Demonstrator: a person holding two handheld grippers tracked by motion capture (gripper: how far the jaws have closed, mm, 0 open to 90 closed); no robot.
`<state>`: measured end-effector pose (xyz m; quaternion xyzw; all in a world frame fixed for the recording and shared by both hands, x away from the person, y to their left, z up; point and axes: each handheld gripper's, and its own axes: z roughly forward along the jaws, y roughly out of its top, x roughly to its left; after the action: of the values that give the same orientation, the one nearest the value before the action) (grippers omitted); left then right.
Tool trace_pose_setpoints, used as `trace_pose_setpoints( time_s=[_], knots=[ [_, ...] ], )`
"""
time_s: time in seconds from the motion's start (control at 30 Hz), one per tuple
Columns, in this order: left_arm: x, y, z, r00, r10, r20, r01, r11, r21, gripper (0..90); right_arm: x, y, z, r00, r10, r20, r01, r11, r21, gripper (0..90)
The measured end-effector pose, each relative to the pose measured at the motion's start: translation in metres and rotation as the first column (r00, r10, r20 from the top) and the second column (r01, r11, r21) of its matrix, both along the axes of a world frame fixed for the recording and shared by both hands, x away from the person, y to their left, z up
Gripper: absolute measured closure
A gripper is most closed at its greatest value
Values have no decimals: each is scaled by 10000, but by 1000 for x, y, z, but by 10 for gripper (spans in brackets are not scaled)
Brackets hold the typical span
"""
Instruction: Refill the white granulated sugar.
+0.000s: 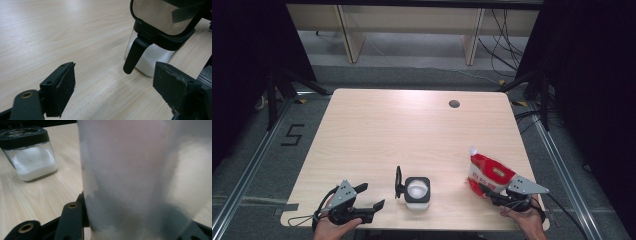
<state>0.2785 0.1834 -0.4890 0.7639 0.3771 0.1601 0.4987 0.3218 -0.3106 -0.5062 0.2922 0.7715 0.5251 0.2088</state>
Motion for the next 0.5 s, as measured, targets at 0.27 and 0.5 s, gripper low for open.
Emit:
trace_pose_setpoints(
  time_s=[0.27, 0.5],
  knots=[
    [0, 0, 0, 10000, 8, -13, -8, 10000, -27, 175, -6, -6, 3, 9989, -345, -314, 356, 9987, 363, 427],
    [0, 0, 0, 10000, 73, -25, -74, 9998, -199, 175, -17, -5, 8, 9962, -508, -710, 538, 9977, 415, 310]
  ],
)
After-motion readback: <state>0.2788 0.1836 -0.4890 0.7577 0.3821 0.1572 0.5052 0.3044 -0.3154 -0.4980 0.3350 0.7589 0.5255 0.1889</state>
